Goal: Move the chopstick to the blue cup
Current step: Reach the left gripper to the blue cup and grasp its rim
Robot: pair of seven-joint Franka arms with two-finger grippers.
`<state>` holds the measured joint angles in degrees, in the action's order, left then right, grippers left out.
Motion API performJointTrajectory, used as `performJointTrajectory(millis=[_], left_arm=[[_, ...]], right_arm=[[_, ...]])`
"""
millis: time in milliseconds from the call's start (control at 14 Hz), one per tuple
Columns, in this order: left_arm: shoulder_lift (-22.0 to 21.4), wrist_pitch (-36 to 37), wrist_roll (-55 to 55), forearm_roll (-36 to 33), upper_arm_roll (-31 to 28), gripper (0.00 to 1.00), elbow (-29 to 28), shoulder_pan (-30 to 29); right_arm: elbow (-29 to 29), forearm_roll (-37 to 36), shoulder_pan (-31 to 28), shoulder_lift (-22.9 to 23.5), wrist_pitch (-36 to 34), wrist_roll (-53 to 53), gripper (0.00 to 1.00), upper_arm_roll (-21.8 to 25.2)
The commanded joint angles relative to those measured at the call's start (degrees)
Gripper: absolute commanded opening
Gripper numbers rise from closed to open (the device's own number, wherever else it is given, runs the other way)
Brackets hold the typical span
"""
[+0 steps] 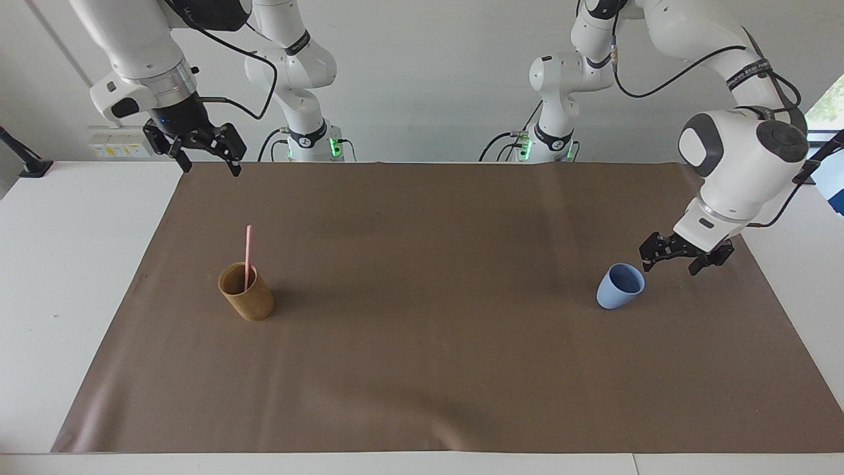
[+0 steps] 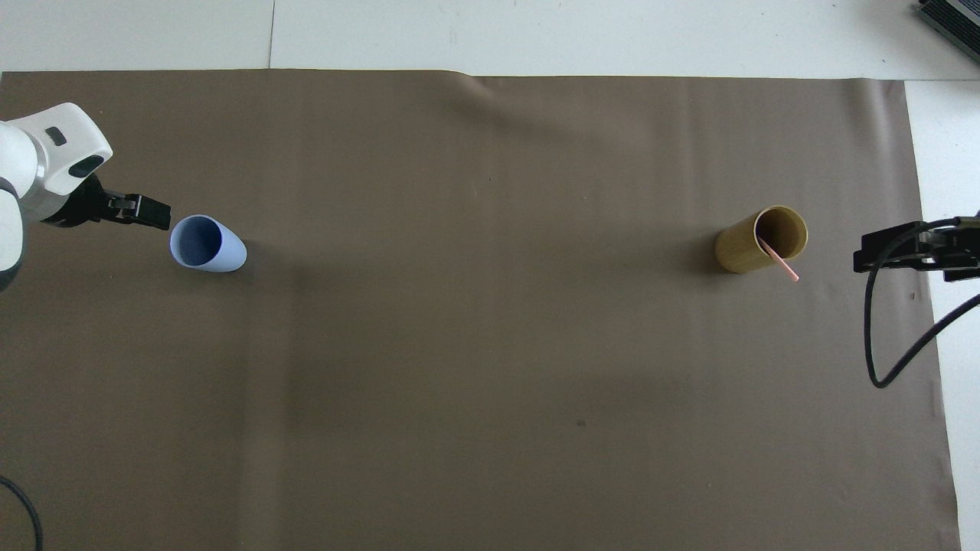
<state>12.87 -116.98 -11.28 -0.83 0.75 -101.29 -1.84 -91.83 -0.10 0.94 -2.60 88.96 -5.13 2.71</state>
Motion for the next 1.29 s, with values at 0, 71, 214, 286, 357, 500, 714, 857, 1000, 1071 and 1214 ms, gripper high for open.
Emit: performJointTrajectory(millis=[0, 71, 214, 286, 357, 500, 714, 857, 1000, 1071, 1214], left_arm=[[-1.0, -6.1, -0.6, 0.3, 0.3, 1.0, -5.7, -0.3], [-0.6, -6.6, -0.1, 0.3, 0.3, 1.0, -5.8, -0.2], [1.5, -8.2, 2.1, 0.3, 0.4, 1.0, -6.1, 0.5], [2.1, -9.6, 3.4, 0.3, 0.4, 1.0, -6.5, 1.3], [2.7, -11.3, 4.8, 0.3, 0.4, 0.85, -7.4, 1.7], [2.5, -13.3, 6.6, 0.4, 0.4, 0.46, -8.2, 1.6], [2.2, -13.0, 6.4, 0.6, 0.4, 0.0, -8.8, 1.4], [2.2, -12.3, 6.2, 0.5, 0.4, 0.0, -8.4, 1.4], [2.2, -11.0, 5.9, 0.5, 0.4, 0.0, -8.0, 1.5], [2.3, -10.4, 5.9, 0.5, 0.4, 0.0, -7.5, 1.6], [2.0, -9.5, 6.1, 0.5, 0.7, 0.0, -6.6, 1.7]], right_arm=[[-1.9, -0.4, -0.4, -1.3, 1.4, 0.7, 1.0, -0.2], [-1.9, 0.0, -0.4, -1.3, 1.4, 0.7, 1.0, -0.2], [-2.0, 0.2, -0.5, -1.3, 1.4, 0.7, 1.0, -0.2], [-2.0, 0.2, -0.5, -1.3, 1.3, 0.7, 1.0, -0.2], [-2.0, 0.2, -0.5, -1.3, 1.3, 0.7, 1.0, -0.2], [-2.0, 0.2, -0.6, -1.3, 1.3, 0.7, 1.0, -0.2], [-2.1, 0.2, -0.7, -1.3, 1.3, 0.7, 1.0, -0.2], [-2.1, 0.2, -0.7, -1.3, 1.3, 0.7, 1.0, -0.2], [-2.1, 0.2, -0.7, -1.4, 1.3, 0.7, 1.0, -0.2], [-2.4, 0.2, -0.7, -1.4, 1.3, 0.7, 1.0, -0.2], [-3.3, 0.2, -0.8, -1.4, 1.4, 0.4, 1.0, -0.2]])
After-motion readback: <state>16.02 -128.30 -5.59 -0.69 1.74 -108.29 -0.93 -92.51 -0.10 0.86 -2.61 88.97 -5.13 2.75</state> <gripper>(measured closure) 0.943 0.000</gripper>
